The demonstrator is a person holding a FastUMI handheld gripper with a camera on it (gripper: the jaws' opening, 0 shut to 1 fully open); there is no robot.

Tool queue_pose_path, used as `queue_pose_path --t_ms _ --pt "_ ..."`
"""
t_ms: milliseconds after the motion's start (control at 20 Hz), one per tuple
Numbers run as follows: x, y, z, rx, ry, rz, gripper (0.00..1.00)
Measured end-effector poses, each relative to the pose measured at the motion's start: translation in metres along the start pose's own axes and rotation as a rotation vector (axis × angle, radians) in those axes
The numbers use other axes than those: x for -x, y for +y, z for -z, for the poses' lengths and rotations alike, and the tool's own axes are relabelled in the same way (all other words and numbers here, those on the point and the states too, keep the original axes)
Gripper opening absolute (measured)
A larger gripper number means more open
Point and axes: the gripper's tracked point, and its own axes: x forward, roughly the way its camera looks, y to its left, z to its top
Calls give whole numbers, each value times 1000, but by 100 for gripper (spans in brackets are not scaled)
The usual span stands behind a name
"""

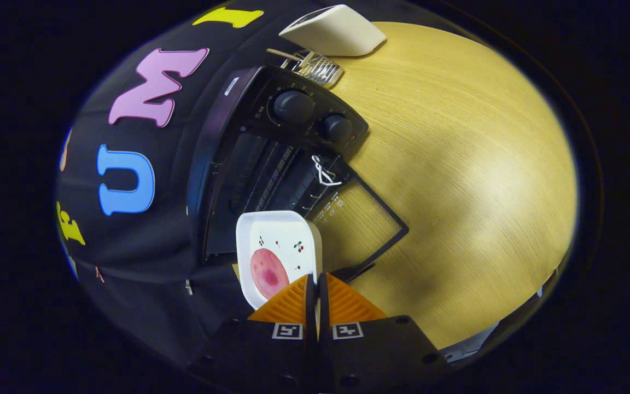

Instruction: Open the toaster oven, put the food inside, and close the toaster oven door.

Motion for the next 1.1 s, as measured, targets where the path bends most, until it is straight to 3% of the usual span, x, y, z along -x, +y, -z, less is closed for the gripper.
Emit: queue_pose_path --t_ms 700,1100 --pt "-62 20 -34 -352 -251 87 5" --pt "-98 52 -37 -499 -298 49 5"
